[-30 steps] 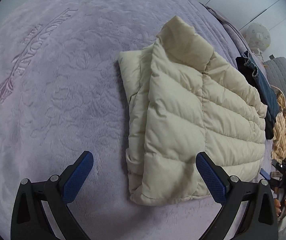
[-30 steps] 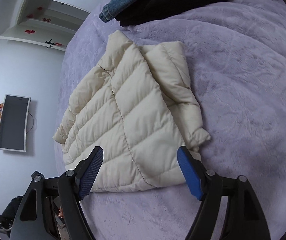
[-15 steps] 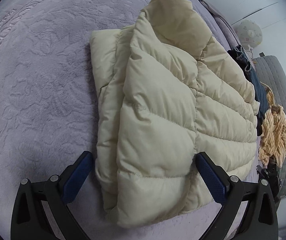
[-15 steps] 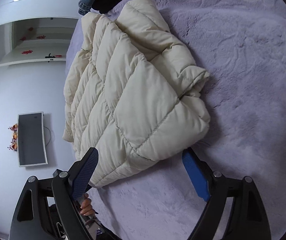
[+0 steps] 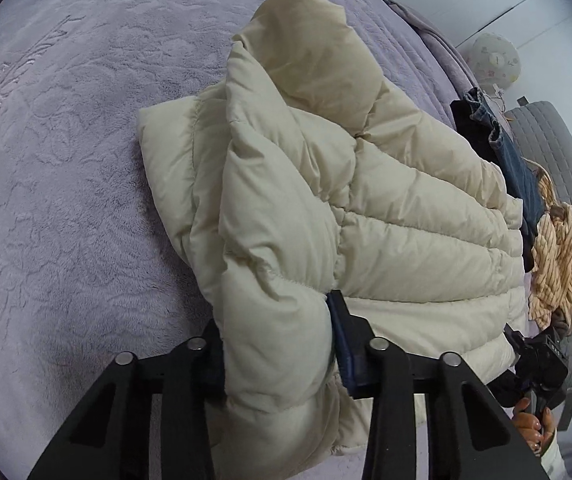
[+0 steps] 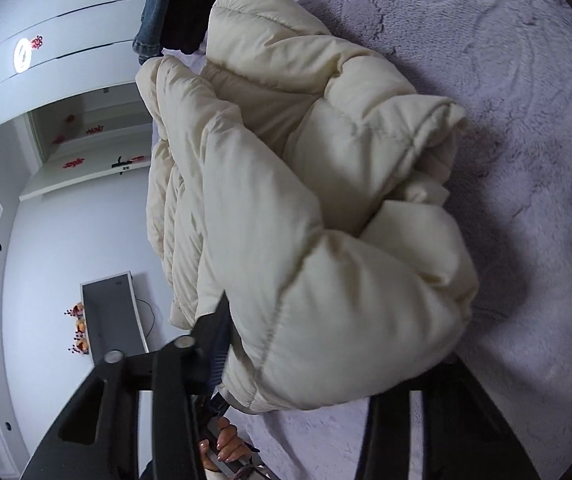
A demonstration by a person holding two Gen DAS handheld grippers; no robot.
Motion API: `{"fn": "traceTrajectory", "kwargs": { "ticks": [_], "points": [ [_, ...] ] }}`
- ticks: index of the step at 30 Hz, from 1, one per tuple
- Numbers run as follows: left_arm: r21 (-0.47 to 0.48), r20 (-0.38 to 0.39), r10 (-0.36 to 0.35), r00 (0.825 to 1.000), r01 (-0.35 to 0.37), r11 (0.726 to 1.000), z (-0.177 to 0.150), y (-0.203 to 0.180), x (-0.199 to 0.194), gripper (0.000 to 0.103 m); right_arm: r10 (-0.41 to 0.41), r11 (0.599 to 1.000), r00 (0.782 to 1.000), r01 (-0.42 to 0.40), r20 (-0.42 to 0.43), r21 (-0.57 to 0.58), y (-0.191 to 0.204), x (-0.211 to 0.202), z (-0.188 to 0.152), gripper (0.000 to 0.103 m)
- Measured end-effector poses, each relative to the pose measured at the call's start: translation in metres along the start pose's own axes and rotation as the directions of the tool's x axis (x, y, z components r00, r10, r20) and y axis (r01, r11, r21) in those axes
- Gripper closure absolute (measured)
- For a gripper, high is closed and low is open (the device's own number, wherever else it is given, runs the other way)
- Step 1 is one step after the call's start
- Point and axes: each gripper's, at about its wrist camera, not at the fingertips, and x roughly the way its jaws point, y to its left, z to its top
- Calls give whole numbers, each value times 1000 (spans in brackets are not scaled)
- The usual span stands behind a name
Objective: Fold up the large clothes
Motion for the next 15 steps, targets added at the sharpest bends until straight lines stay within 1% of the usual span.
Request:
{"fn": "traceTrajectory", "kwargs": {
  "ticks": [1,4,10,15],
  "points": [
    [13,3,0,1000,0,1000,-1,-2,-2,71,8,1000,1000,-8,0,4,-1,-2,-1,76],
    [43,7,9,1000,-10,999,-3,-7,-10,74,17,1000,1000,-17,-3,4,-1,-7,-8,79],
    [54,-18,13,1000,-12,998,-19,-3,-25,74,-4,1000,1000,4,-17,6,0,-24,-26,80],
    [60,-50,29,998,-26,998,-50,-5,-33,74,-37,999,999,37,-28,22,-10,-44,-49,80]
  ]
}}
